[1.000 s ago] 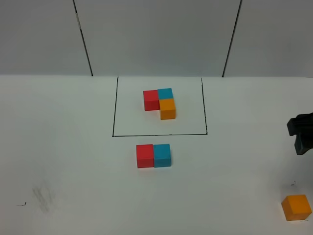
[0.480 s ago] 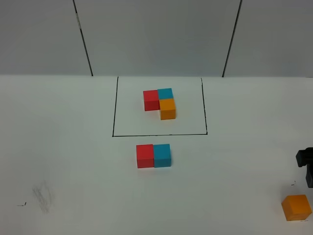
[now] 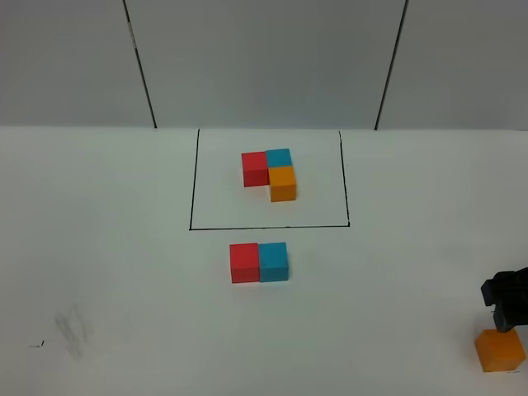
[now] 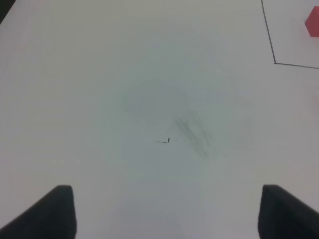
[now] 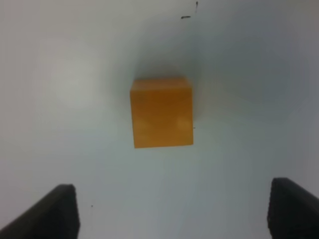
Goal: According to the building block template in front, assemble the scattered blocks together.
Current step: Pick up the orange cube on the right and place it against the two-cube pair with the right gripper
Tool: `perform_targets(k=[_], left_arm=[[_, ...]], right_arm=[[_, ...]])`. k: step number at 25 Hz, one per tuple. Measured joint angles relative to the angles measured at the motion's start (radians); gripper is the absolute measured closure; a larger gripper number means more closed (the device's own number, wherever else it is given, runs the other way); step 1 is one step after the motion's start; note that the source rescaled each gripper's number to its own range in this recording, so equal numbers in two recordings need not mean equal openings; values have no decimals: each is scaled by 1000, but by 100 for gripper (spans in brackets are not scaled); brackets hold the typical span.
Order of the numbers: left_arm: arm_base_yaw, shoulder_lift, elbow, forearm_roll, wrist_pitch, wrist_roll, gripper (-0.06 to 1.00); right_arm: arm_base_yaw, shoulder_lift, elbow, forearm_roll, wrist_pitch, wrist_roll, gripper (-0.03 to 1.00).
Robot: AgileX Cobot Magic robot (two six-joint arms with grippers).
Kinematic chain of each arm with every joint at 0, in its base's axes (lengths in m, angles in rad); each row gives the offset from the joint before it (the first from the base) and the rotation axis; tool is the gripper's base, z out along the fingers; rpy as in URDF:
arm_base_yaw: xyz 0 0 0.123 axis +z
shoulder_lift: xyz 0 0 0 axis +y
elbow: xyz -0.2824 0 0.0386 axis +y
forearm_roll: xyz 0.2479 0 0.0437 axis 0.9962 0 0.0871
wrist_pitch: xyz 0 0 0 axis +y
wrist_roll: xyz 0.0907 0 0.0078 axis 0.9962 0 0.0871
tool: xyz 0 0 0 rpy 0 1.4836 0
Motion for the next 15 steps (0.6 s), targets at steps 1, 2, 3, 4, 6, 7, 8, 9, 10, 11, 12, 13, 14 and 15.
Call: perform_targets(k=[1, 2, 3, 4, 6, 7, 8, 9, 10, 11, 12, 13, 14, 15], left_arm=[[0, 0, 0, 0, 0, 0, 0], [0, 0, 0, 0, 0, 0, 0], [0, 0, 0, 0, 0, 0, 0], [0, 0, 0, 0, 0, 0, 0], [0, 0, 0, 0, 0, 0, 0], [0, 0, 0, 0, 0, 0, 0], [0, 0, 0, 0, 0, 0, 0], [0, 0, 0, 0, 0, 0, 0], [0, 0, 0, 0, 0, 0, 0], [0, 0, 0, 0, 0, 0, 0], [0, 0, 0, 0, 0, 0, 0], [0, 0, 0, 0, 0, 0, 0], [0, 0, 0, 0, 0, 0, 0], [0, 0, 0, 0, 0, 0, 0]], right_arm=[[0, 13, 0, 2, 0, 0, 35], [0, 27, 0, 4, -1, 0, 35], [0, 38, 0, 4, -7, -1, 35], [0, 52, 0, 5, -19, -2, 35], [0, 71, 0, 9, -52, -3, 35], [0, 76, 0, 15, -70, -3, 35], [0, 84, 0, 21, -85, -7, 35], [0, 91, 0, 28, -91, -15, 35], [-2, 99, 0, 36, -93, -22, 35], [-9, 110, 0, 36, -93, -26, 35], [-18, 123, 0, 36, -93, -29, 35], [-23, 137, 0, 36, -93, -31, 35], [-27, 146, 0, 36, -93, -35, 35], [-30, 155, 0, 36, -95, -37, 35]])
